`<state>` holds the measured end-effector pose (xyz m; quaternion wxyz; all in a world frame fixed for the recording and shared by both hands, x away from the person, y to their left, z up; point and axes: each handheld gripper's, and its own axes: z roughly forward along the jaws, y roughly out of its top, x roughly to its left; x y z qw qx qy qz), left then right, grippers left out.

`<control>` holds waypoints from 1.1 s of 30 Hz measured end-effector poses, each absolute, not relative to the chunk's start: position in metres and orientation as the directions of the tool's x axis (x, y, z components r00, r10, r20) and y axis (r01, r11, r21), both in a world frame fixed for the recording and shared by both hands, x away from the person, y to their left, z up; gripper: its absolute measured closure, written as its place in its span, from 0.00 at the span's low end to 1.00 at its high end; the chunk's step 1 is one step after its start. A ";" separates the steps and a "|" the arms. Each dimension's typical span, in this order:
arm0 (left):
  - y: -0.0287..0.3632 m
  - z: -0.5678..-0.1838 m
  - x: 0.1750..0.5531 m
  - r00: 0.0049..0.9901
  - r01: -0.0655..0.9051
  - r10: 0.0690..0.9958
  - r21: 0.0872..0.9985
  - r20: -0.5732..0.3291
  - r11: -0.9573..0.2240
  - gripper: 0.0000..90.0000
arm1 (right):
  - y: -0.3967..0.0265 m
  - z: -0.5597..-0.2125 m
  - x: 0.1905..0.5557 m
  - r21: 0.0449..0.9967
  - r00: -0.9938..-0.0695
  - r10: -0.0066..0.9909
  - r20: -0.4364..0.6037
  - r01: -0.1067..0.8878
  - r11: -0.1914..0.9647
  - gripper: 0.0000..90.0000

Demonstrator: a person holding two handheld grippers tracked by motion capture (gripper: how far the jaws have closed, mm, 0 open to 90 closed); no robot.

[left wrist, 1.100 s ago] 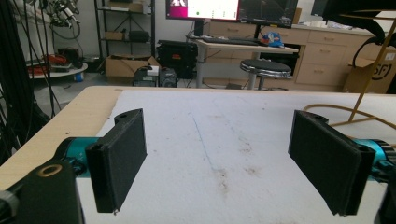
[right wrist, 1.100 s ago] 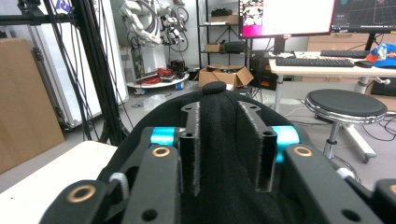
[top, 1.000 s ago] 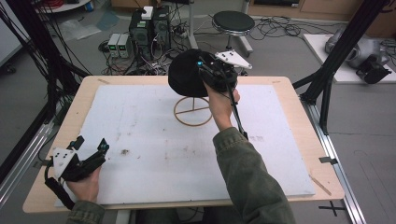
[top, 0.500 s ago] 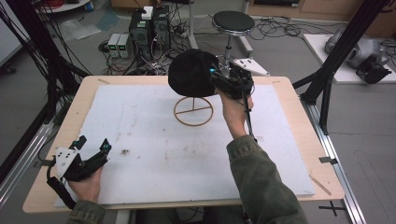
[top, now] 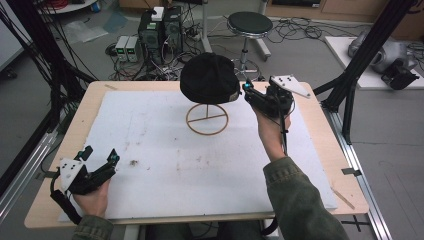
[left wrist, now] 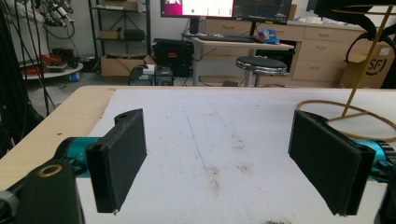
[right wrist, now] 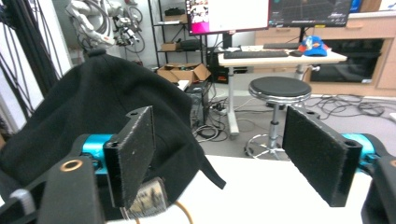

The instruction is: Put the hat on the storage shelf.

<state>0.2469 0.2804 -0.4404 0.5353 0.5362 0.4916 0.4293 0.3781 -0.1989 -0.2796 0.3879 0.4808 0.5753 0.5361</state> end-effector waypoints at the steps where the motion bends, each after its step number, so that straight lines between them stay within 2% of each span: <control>1: 0.280 -0.441 0.247 0.149 0.069 0.987 0.996 -0.063 0.054 0.22 | -0.203 -0.283 0.374 0.990 -0.235 0.970 0.064 0.139 -0.032 0.25; 15: 0.280 -0.440 0.246 0.143 0.068 0.988 0.996 -0.063 0.054 0.22 | -0.237 -0.327 0.353 0.981 -0.191 0.978 0.078 0.190 -0.041 0.23; 18: 0.280 -0.441 0.247 0.142 0.073 0.988 0.996 -0.061 0.051 0.22 | -0.246 -0.334 0.351 0.973 -0.166 0.982 0.087 0.227 -0.048 0.22; 27: 0.280 -0.441 0.247 0.142 0.071 0.988 0.996 -0.062 0.052 0.22 | -0.250 -0.332 0.339 0.985 -0.178 0.982 0.062 0.167 -0.032 0.22; 33: 0.280 -0.441 0.247 0.142 0.072 0.988 0.996 -0.063 0.053 0.22 | -0.253 -0.348 0.331 0.983 -0.178 0.983 0.033 0.184 0.000 0.22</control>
